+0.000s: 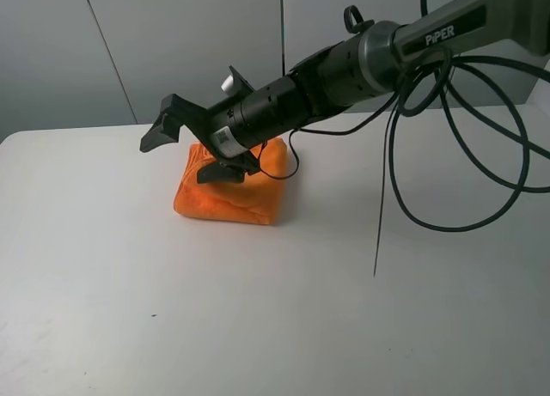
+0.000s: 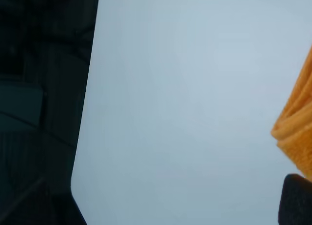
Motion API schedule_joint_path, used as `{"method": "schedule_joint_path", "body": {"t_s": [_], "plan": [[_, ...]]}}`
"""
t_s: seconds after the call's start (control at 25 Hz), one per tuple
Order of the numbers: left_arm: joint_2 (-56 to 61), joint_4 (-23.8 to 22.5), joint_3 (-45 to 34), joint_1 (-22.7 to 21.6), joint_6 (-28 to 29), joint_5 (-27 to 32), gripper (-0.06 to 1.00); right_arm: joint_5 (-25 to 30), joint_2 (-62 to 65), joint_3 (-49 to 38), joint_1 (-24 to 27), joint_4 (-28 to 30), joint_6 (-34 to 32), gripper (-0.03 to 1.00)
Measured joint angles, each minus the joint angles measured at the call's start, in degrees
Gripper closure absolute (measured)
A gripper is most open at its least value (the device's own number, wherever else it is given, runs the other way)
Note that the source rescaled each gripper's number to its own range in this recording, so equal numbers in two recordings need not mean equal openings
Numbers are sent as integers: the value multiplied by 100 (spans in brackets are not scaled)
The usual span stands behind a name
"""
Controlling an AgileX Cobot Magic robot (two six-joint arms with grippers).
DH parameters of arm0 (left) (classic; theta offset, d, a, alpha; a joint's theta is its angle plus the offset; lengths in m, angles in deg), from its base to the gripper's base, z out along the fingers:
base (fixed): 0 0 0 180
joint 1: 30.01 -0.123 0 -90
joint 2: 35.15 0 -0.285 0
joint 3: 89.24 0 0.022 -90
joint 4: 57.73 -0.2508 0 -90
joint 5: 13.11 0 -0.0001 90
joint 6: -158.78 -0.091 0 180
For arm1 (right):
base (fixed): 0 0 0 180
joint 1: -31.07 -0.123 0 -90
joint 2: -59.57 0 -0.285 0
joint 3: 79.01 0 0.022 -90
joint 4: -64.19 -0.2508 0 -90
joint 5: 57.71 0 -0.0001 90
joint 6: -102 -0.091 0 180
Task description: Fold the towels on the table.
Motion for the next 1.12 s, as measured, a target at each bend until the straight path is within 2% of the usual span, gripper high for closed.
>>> {"method": "schedule_joint_path", "body": {"t_s": [0.16, 0.28, 0.44, 0.6, 0.8, 0.92, 1.12], "plan": [[383, -509, 10, 0, 218, 273, -5, 52, 320, 0, 324, 446, -129, -3], [668, -734, 10, -97, 357, 627, -5, 60, 616, 0, 757, 1177, -456, -3], [1280, -802, -334, -559, 394, 891, -5, 328, 1217, 0, 1480, 2655, -1233, -3], [2291, -842, -1437, -991, 463, 782, -5, 596, 2102, -187, 2040, 4311, -2062, -3], [3706, -921, -2587, -1146, 509, 794, -5, 677, 3724, -1030, 2202, 6318, -2997, -3], [4567, -989, -2987, -1146, 523, 927, -5, 720, 4904, -1745, 2207, 6886, -3356, -3], [5951, -1002, -3484, -1146, 593, 1109, -5, 809, 6947, -2954, 2207, 7083, -3523, -3]]}}
